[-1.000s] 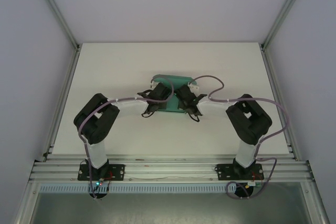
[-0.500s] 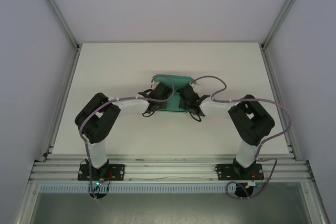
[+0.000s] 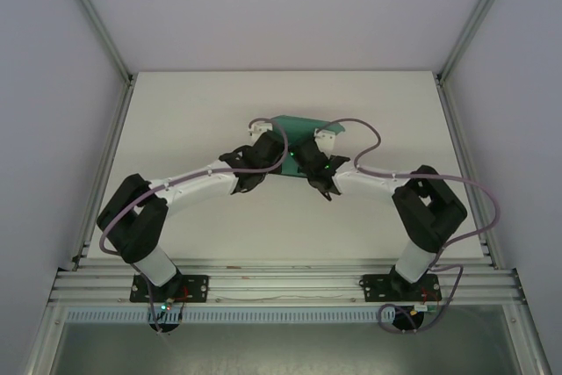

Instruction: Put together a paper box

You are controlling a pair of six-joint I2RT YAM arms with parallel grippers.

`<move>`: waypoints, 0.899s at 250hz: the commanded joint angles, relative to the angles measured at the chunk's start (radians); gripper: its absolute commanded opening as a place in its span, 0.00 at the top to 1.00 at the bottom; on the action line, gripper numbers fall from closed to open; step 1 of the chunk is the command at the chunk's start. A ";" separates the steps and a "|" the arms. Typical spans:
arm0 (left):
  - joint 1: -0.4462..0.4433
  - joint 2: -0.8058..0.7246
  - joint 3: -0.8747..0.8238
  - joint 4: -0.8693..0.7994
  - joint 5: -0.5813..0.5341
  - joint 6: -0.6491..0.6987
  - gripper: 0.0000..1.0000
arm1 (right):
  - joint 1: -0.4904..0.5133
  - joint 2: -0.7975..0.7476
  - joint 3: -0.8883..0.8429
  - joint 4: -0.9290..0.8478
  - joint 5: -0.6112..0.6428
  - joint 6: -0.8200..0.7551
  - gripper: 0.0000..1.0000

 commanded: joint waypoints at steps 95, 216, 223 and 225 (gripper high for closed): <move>-0.014 -0.034 0.008 -0.042 -0.001 -0.016 1.00 | -0.036 -0.090 -0.119 0.180 0.035 -0.074 0.74; -0.006 0.005 -0.032 0.045 0.060 0.067 1.00 | -0.038 -0.427 -0.293 0.235 -0.239 -0.168 0.00; -0.004 0.006 -0.037 0.051 0.074 0.075 1.00 | -0.037 -0.449 -0.307 0.235 -0.225 -0.168 0.00; -0.003 0.006 -0.039 0.053 0.079 0.079 1.00 | -0.038 -0.453 -0.309 0.233 -0.222 -0.165 0.00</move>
